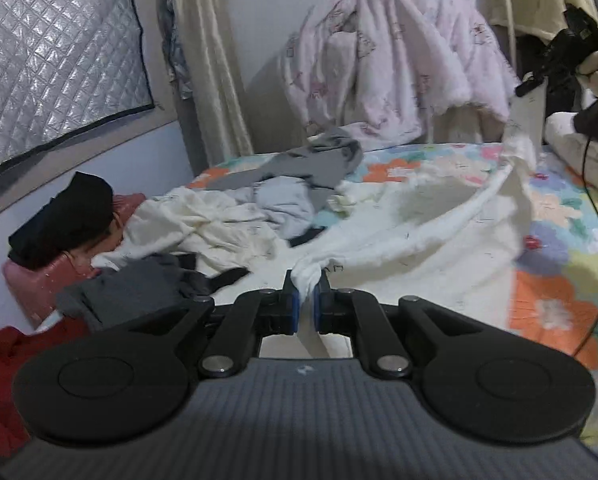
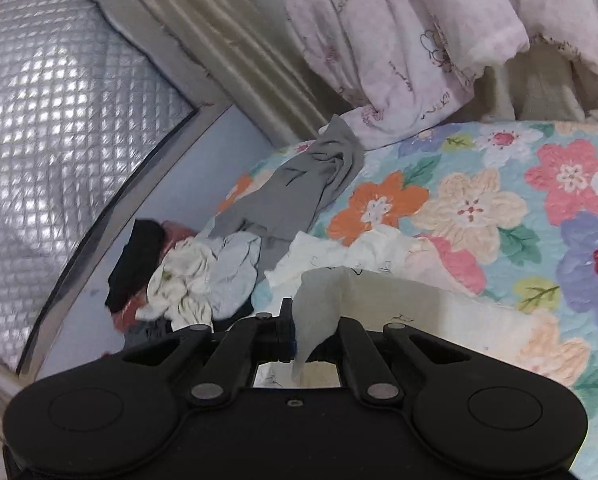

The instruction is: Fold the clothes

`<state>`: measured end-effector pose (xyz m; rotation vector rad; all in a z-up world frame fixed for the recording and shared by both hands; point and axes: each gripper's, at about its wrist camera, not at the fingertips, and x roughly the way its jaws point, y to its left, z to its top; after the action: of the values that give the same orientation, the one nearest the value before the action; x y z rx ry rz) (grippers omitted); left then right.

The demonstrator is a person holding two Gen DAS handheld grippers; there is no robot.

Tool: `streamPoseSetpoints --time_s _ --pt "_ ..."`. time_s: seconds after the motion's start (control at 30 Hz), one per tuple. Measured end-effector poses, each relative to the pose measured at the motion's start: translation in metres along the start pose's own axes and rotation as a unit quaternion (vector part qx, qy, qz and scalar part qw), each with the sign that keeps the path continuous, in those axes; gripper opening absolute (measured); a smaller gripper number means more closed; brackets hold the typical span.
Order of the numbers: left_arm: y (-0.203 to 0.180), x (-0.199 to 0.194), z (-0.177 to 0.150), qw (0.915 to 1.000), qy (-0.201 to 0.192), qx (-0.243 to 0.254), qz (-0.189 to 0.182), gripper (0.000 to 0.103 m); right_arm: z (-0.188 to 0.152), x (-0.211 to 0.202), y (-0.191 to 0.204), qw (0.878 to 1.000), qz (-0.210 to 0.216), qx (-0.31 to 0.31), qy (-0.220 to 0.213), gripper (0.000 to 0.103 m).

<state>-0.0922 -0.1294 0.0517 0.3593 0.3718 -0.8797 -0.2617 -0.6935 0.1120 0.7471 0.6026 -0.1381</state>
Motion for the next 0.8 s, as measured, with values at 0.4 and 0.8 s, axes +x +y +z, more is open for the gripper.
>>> streamPoseSetpoints --time_s 0.4,0.8 --pt "0.088 0.100 -0.004 0.9948 0.030 -0.098 0.001 0.007 0.044 0.116 0.006 0.997 -0.051 0.046 -0.026 0.005" --pt "0.111 0.167 -0.064 0.9594 0.061 -0.271 0.049 0.007 0.073 0.239 -0.016 0.995 -0.084 0.040 0.031 0.005"
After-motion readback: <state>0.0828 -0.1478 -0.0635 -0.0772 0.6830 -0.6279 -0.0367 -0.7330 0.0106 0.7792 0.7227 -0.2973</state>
